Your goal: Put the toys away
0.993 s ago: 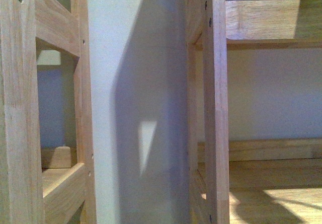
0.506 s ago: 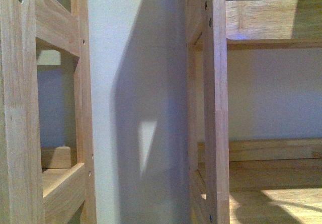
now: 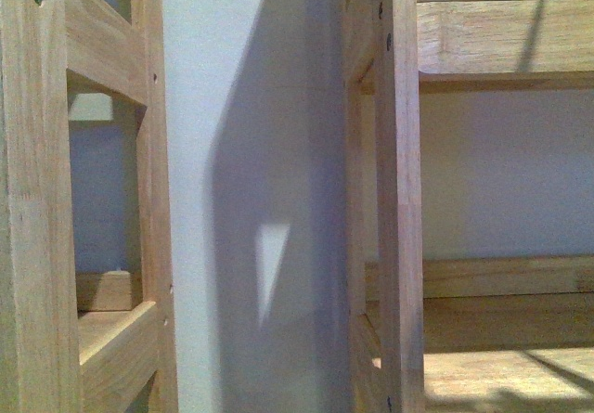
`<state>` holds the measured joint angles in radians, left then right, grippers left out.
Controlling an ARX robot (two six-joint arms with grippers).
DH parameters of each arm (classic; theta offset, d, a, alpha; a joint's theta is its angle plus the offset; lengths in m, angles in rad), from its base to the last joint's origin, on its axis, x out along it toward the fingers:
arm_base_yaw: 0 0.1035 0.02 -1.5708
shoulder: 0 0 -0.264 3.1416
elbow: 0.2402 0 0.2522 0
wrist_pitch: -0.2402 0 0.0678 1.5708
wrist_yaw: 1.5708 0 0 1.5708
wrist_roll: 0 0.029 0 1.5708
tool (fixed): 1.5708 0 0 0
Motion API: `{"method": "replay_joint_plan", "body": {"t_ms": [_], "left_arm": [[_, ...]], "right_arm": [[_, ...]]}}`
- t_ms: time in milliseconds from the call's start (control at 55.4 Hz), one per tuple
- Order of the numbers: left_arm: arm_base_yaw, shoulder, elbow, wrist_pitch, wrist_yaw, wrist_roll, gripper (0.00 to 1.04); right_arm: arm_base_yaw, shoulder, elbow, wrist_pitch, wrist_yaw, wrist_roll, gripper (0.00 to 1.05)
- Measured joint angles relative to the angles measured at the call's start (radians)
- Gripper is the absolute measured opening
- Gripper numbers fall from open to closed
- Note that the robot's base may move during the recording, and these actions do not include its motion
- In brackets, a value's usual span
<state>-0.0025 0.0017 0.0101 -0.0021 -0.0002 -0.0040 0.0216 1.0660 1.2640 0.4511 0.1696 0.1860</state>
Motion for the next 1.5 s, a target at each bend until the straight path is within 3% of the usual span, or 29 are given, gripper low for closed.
{"method": "replay_joint_plan", "body": {"t_ms": [343,470,704,813,1048,1192,1391,1499], "left_arm": [[0.000,0.000,0.000,0.000,0.000,0.000,0.98],[0.000,0.000,0.000,0.000,0.000,0.000,0.98],[0.000,0.000,0.000,0.000,0.000,0.000,0.98],[0.000,0.000,0.000,0.000,0.000,0.000,0.98],[0.000,0.000,0.000,0.000,0.000,0.000,0.98],[0.000,0.000,0.000,0.000,0.000,0.000,0.98],[0.000,0.000,0.000,0.000,0.000,0.000,0.98],[0.000,0.000,0.000,0.000,0.000,0.000,0.98]], "right_arm": [[-0.158,-0.495,-0.464,-0.153,-0.082,0.064,0.98],[-0.129,-0.596,-0.584,-0.145,-0.061,0.069,0.98],[0.091,-0.727,-0.837,-0.159,0.058,0.052,0.98],[0.139,-0.774,-0.915,-0.163,0.061,0.040,0.98],[0.127,-0.855,-1.032,-0.241,0.027,0.058,0.98],[0.122,-0.888,-1.053,-0.373,-0.006,0.090,0.98],[0.122,-0.891,-1.060,-0.383,-0.007,0.107,0.98],[0.010,-0.896,-1.051,-0.493,-0.157,-0.038,0.82]]}}
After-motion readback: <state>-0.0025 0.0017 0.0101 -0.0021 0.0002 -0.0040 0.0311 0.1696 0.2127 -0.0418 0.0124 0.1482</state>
